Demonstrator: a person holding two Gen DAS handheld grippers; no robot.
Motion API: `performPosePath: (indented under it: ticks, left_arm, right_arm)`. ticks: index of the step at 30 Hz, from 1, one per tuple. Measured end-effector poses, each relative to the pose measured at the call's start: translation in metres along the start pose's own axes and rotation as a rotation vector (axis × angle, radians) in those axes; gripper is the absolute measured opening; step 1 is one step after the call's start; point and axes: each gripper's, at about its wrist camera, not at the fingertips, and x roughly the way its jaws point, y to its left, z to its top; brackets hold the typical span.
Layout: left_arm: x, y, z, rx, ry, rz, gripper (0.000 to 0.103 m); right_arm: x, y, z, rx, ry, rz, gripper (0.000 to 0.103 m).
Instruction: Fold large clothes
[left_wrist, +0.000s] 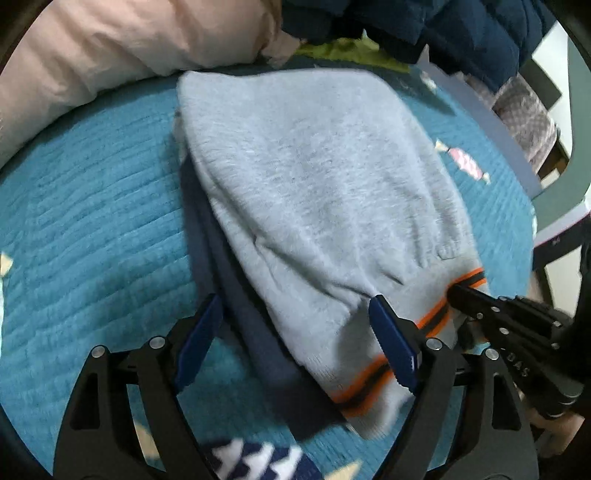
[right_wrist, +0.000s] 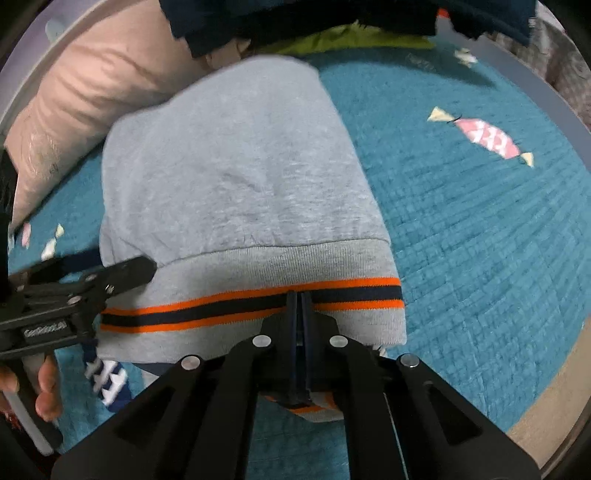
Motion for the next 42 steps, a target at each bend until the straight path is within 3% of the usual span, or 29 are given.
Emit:
performPosePath:
  ticks: [6,10,12,13,15,20,26,34,37,42]
  left_arm:
    - [-0.07,0.007,-0.032,-0.039,-0.105,0.026,0.088]
    - [-0.133,0.018,-0.061,-0.058,-0.179,0.072,0.09]
    - [-0.165,0.026,-0.078,-0.073,-0.217,0.106,0.091]
    - [-0.184,0.031,-0.088,-0.081,-0.237,0.113,0.092]
    - [-0.215,0.035,-0.106,-0.075,-0.26,0.171,0.092]
    - [-0.298,0.047,-0.155,-0.069,-0.344,0.299,0.095]
    - [-0.378,0.048,-0.209,-0.07,-0.444,0.403,0.095]
    - [-0.459,0.044,-0.279,-0.091,-0.541,0.454,0.098]
    - [-0.481,0.039,-0.299,-0.089,-0.56,0.468,0.098]
    - [-0.516,0.031,-0.331,-0.109,-0.6,0.476,0.098]
  right_arm:
    - [-0.062,0.045,-0.015,-0.049,-0.11,0.041,0.009]
    - [-0.11,0.09,-0.037,-0.105,-0.163,0.025,0.034]
    - [-0.135,0.115,-0.049,-0.129,-0.196,0.014,0.05]
    - [-0.143,0.123,-0.053,-0.134,-0.206,0.008,0.063]
    - [-0.167,0.143,-0.065,-0.143,-0.243,0.007,0.065]
    - [-0.222,0.186,-0.101,-0.152,-0.288,-0.007,0.086]
    - [-0.276,0.226,-0.143,-0.176,-0.348,0.027,0.086]
    - [-0.339,0.265,-0.192,-0.205,-0.407,0.038,0.087]
    - [-0.36,0.273,-0.209,-0.215,-0.421,0.026,0.096]
    - [-0.399,0.283,-0.239,-0.235,-0.483,0.03,0.096]
